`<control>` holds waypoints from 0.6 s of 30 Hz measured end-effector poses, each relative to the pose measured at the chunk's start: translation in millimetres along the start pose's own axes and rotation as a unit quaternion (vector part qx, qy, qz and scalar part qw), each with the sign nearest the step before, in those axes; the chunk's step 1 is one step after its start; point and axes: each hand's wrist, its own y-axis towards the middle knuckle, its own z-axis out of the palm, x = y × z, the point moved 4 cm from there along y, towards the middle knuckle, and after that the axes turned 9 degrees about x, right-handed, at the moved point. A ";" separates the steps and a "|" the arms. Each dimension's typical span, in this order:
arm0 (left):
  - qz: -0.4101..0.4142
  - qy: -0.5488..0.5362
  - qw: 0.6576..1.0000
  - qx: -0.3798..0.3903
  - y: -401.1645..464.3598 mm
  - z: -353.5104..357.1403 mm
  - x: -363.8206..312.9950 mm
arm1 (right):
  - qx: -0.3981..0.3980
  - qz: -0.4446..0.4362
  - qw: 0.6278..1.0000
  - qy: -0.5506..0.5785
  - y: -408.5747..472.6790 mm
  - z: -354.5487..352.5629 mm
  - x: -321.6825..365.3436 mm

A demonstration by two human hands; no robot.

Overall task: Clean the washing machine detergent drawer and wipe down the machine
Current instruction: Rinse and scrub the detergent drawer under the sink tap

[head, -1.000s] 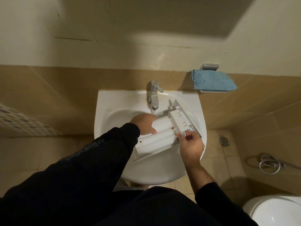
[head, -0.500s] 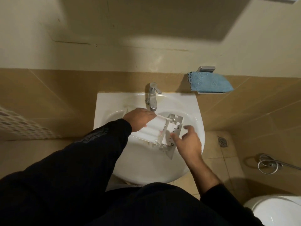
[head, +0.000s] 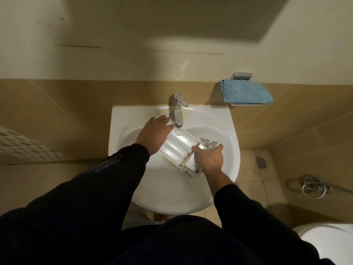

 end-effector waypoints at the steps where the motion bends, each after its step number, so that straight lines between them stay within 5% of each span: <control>1: -0.010 -0.010 1.000 -0.001 0.1 -0.7 1.7 | -0.011 -0.001 1.000 0.014 -0.9 -4.0 -3.4; 7: -0.057 -0.136 0.989 0.030 4.4 -7.9 1.4 | -0.047 -0.026 0.998 0.021 4.1 -15.5 -4.6; 9: -0.057 -0.152 0.987 0.014 2.7 -10.1 0.3 | -0.092 -0.067 0.988 -0.100 5.9 -16.1 2.5; 11: -0.067 -0.174 0.982 0.000 2.4 -13.3 0.2 | -0.149 -0.164 0.928 -0.300 5.1 -7.6 17.7; 14: -0.083 -0.211 0.974 -0.015 3.2 -14.6 -2.6 | -0.074 -0.312 0.837 -0.442 6.0 34.2 41.1; 18: -0.102 -0.205 0.973 -0.032 6.6 -12.0 8.3 | 0.000 -0.346 0.857 -0.382 8.7 71.7 60.6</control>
